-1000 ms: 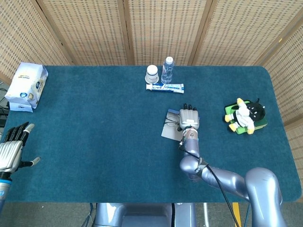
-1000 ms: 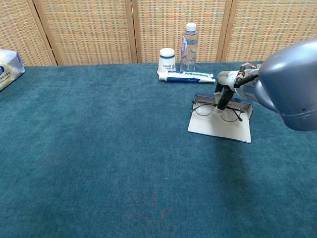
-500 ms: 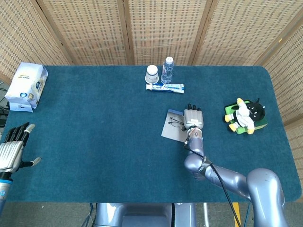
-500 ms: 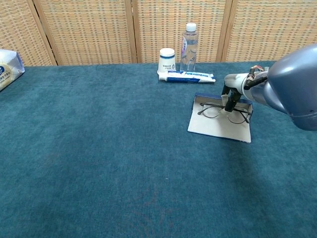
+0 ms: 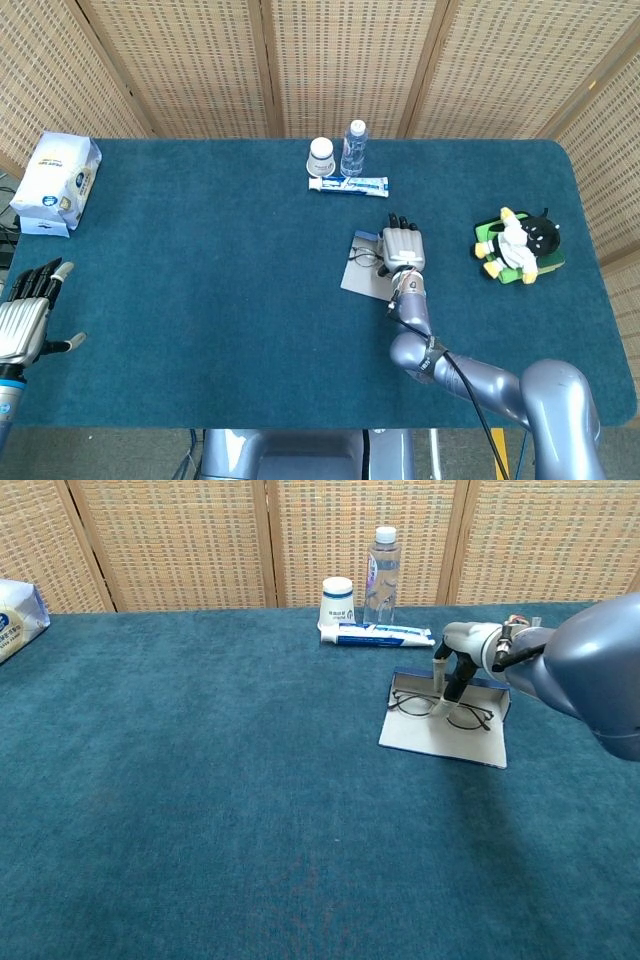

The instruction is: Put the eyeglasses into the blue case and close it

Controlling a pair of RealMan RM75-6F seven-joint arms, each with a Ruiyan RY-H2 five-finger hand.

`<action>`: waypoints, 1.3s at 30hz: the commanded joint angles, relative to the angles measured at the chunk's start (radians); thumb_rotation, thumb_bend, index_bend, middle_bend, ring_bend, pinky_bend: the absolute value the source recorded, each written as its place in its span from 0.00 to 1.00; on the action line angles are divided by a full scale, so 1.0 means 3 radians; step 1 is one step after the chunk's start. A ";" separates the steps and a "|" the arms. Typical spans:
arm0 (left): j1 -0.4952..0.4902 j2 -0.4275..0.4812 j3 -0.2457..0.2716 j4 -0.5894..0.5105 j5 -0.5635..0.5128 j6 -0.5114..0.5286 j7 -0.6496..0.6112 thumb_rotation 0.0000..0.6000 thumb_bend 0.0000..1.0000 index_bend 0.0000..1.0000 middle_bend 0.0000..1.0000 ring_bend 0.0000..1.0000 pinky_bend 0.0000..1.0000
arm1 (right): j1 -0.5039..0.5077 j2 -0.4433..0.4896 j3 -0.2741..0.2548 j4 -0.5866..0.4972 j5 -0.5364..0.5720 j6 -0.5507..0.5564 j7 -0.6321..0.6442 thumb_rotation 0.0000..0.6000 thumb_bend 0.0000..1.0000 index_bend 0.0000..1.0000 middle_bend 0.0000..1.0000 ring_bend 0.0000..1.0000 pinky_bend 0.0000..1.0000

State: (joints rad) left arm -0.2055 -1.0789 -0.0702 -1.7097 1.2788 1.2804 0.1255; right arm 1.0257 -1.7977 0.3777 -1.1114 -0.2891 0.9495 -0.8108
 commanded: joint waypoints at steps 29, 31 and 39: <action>0.0004 -0.0022 0.0035 -0.0019 0.0066 0.0028 0.0058 1.00 0.02 0.00 0.00 0.00 0.00 | -0.0620 0.0214 -0.0846 -0.1017 -0.1793 0.0730 0.0459 1.00 0.28 0.32 0.00 0.00 0.12; 0.0006 -0.0026 0.0039 -0.0020 0.0066 0.0029 0.0065 1.00 0.02 0.00 0.00 0.00 0.00 | -0.0653 0.0171 -0.0869 -0.0960 -0.1840 0.0719 0.0492 1.00 0.31 0.32 0.00 0.00 0.12; 0.0004 -0.0029 0.0035 -0.0019 0.0058 0.0029 0.0072 1.00 0.02 0.00 0.00 0.00 0.00 | -0.0735 0.0023 -0.0951 -0.0673 -0.2100 0.0701 0.0552 1.00 0.31 0.32 0.00 0.00 0.12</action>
State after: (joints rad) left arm -0.2041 -1.0875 -0.0596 -1.7155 1.2962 1.2891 0.1471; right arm 0.8105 -1.7825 0.0983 -1.3255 -0.9090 1.1617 -0.6493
